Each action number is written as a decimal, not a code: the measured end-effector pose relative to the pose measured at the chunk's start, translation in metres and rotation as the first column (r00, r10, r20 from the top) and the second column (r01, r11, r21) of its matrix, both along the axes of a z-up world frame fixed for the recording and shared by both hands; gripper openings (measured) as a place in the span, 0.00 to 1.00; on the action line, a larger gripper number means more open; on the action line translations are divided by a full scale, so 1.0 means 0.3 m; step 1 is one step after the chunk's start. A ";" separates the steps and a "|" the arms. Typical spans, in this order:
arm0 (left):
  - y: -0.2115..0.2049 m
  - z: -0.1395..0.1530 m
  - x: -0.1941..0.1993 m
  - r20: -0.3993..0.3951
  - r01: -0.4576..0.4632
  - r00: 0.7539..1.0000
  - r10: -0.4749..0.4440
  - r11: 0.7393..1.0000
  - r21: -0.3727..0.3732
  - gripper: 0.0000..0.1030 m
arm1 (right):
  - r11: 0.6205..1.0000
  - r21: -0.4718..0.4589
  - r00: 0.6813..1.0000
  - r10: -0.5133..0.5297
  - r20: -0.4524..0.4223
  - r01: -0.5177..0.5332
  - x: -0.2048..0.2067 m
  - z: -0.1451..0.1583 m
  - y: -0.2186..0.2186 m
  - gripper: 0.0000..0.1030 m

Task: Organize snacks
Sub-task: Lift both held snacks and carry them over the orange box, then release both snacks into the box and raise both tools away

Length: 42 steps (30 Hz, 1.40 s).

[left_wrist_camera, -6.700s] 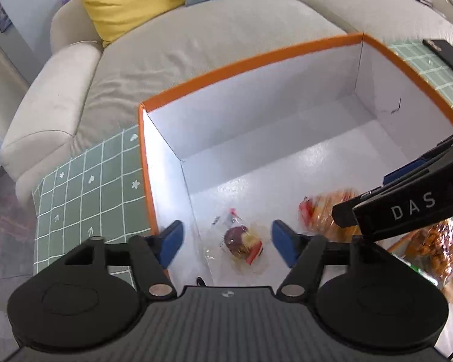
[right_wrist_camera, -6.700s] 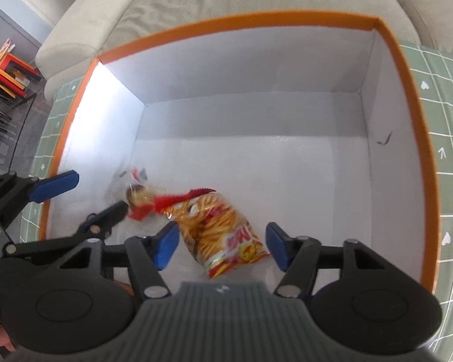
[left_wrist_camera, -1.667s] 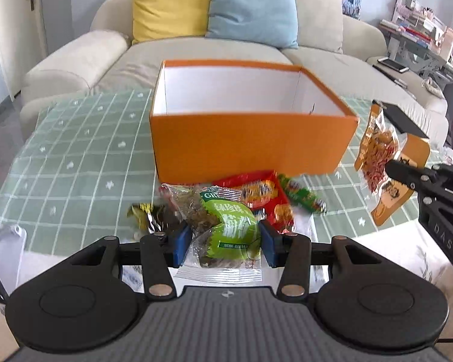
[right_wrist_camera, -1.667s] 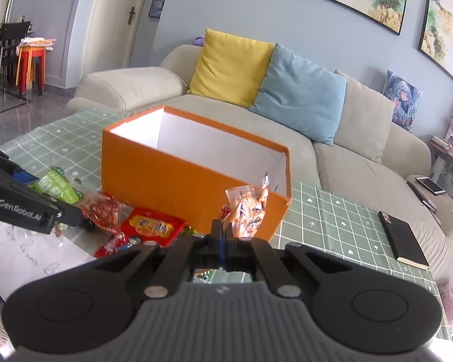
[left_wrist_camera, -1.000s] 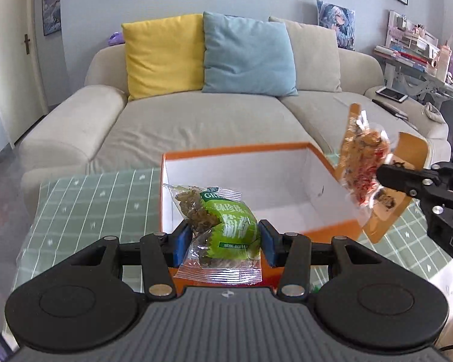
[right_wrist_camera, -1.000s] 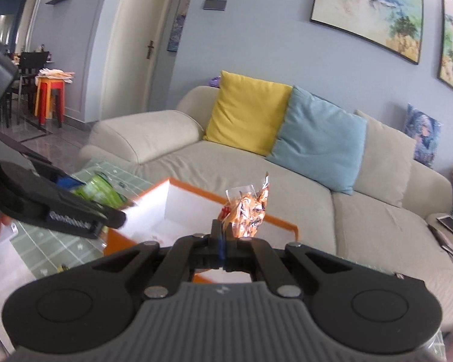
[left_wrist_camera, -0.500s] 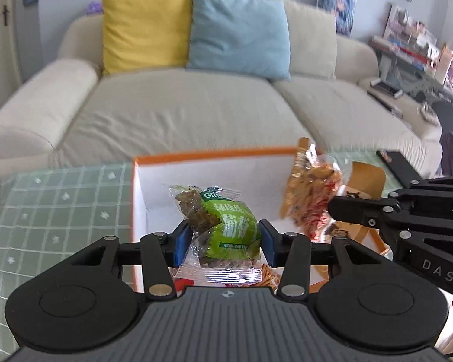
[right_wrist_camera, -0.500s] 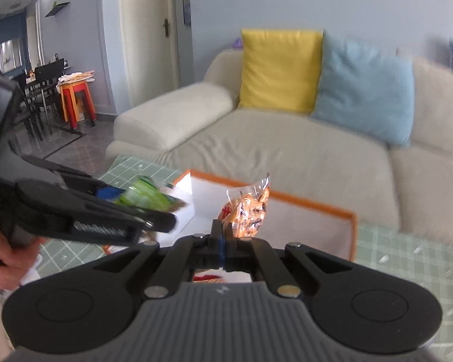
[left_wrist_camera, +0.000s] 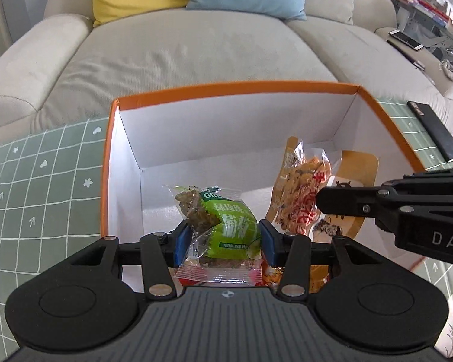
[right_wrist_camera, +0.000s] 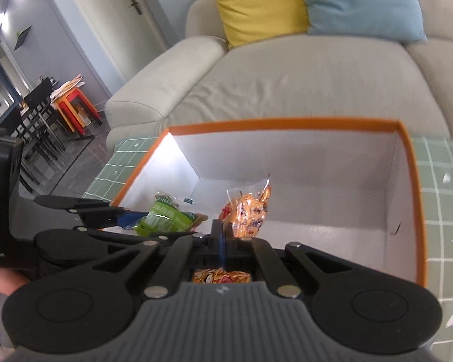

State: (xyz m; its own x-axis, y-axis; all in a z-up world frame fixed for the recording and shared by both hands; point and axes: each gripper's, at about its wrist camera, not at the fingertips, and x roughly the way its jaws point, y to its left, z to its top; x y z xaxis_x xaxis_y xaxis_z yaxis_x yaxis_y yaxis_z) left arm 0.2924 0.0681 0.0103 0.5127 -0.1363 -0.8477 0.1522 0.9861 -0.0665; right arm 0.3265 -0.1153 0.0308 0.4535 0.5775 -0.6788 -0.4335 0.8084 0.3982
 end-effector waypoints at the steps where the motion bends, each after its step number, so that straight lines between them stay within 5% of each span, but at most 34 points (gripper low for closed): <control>1: 0.000 -0.008 0.005 -0.005 0.002 1.000 -0.002 1.000 0.001 0.52 | 1.000 0.008 1.000 -0.005 -0.015 0.005 0.008 -0.012 0.001 0.00; 15: -0.010 -0.047 0.058 -0.038 0.021 0.999 -0.021 1.000 -0.004 0.63 | 0.994 -0.093 0.980 -0.079 -0.182 0.063 0.105 -0.113 0.004 0.00; 26: -0.006 0.037 0.033 0.070 -0.031 0.997 0.029 0.999 0.029 0.70 | 0.981 -0.184 0.971 -0.102 -0.217 0.061 0.153 -0.173 0.100 0.04; 30: 0.009 0.047 0.017 0.071 -0.045 0.997 0.043 0.999 0.029 0.71 | 0.968 -0.243 0.978 -0.103 -0.180 0.057 0.156 -0.163 0.132 0.21; 42: 0.015 0.113 -0.067 0.108 -0.060 0.992 0.059 0.998 0.008 0.70 | 0.955 -0.292 0.984 -0.098 -0.146 0.052 0.079 -0.093 0.101 0.47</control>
State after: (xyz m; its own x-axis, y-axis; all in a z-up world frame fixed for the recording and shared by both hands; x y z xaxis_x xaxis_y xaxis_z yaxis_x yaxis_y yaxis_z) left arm 0.2723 0.0727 0.0441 0.6078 -0.0940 -0.7885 0.0990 0.9942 -0.0423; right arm 0.3504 -0.0852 0.0029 0.3622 0.3171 -0.8765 -0.3175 0.9261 0.2038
